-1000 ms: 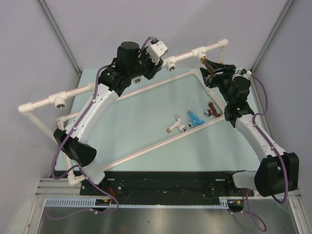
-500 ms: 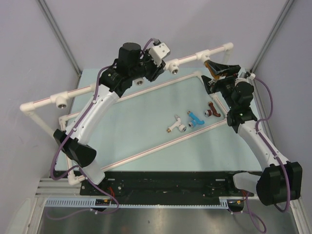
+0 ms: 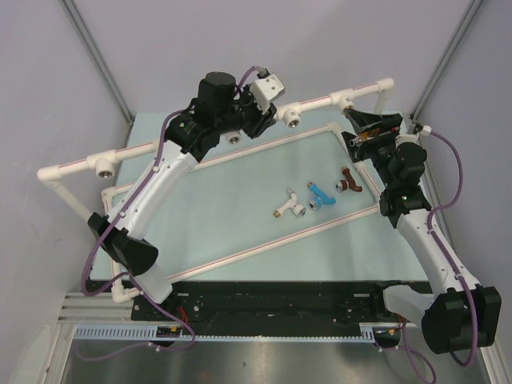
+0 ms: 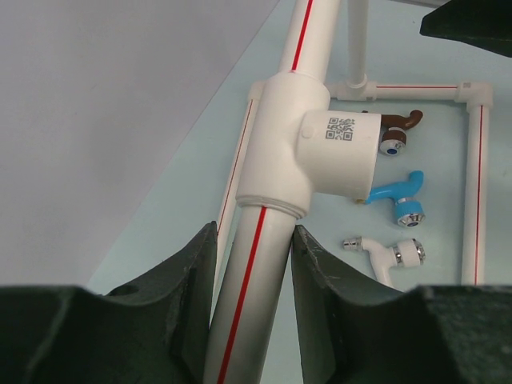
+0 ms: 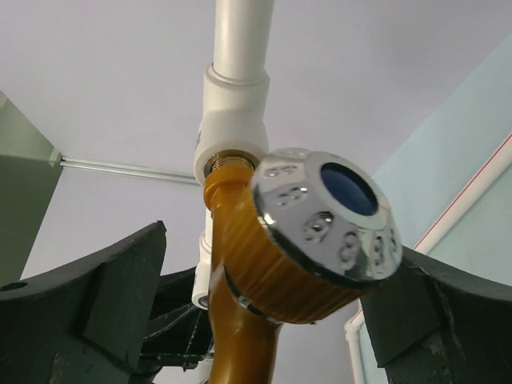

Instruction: Install the water faucets

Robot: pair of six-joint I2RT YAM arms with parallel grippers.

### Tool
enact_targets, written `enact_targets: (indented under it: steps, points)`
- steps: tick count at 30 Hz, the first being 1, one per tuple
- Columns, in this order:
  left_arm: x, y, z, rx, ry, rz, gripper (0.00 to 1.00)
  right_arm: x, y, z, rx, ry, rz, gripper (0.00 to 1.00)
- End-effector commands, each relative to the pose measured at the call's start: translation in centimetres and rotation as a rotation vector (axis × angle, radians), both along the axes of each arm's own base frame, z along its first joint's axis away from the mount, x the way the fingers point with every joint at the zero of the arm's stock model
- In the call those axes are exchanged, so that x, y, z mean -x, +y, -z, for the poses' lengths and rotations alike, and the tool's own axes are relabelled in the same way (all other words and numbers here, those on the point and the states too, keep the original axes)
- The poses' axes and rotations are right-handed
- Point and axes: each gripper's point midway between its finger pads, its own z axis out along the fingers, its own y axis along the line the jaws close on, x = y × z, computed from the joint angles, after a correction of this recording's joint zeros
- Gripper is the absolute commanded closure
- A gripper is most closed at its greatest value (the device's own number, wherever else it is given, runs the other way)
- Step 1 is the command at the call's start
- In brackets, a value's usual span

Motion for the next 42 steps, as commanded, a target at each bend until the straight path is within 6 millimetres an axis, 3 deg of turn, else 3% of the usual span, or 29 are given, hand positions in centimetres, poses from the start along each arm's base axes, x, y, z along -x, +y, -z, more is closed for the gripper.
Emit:
enact_targets:
  steps: [1,26,32,38,39,42]
  points:
    - [5.1,-1.5,6.2,-0.046,0.34,0.059,1.0,0.6,0.0,-1.8,0.048,-0.092,0.0,0.0]
    - [3.4,-0.4,7.0,-0.051,0.353,0.01,1.0,4.0,-2.1,0.3,0.357,-0.064,0.051,0.0]
    - [3.3,-0.4,7.1,-0.05,0.358,0.013,1.0,5.6,-2.2,-0.4,0.481,-0.141,0.031,0.0]
    - [3.2,-0.3,7.4,-0.054,0.362,0.006,1.0,7.9,-3.7,-2.2,0.803,-0.327,0.094,0.0]
    - [3.2,-0.2,7.3,-0.052,0.36,0.006,1.0,8.2,-4.2,-2.2,0.94,-0.382,0.113,0.0]
    - [3.2,-0.2,7.4,-0.052,0.362,0.006,1.0,9.1,-5.0,-2.7,1.139,-0.462,0.151,0.0]
